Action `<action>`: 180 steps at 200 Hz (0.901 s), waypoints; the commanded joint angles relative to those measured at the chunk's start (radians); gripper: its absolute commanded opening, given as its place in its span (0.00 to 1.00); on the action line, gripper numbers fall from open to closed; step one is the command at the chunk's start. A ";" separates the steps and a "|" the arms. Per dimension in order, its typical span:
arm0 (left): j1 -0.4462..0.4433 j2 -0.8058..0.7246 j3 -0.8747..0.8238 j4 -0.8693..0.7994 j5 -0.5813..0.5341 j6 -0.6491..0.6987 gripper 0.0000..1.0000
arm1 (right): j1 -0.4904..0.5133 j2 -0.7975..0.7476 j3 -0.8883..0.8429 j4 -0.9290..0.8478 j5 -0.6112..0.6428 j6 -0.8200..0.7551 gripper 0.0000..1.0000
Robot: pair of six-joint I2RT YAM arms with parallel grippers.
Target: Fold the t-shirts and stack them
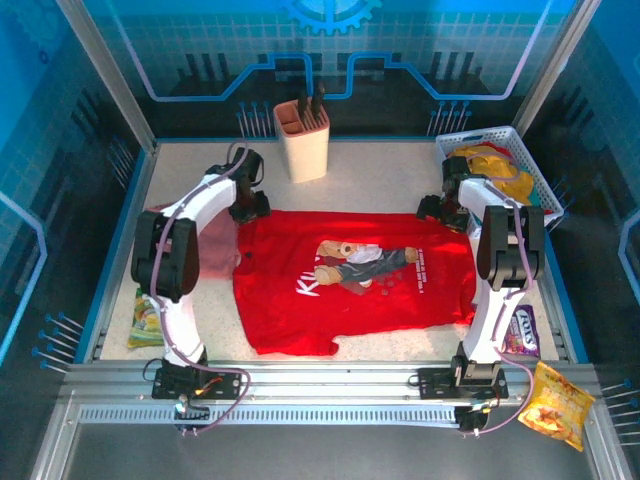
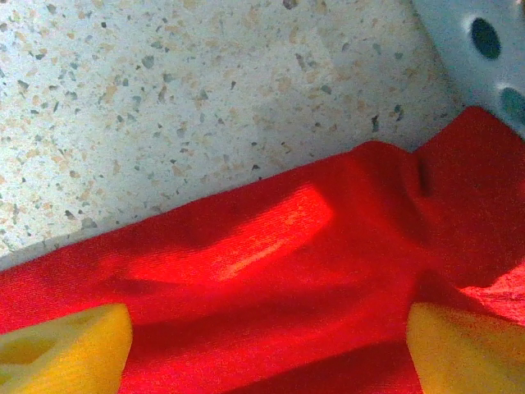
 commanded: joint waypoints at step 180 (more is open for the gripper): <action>0.200 -0.274 -0.331 0.120 0.301 -0.089 0.44 | 0.014 -0.066 -0.039 -0.006 0.033 0.004 0.88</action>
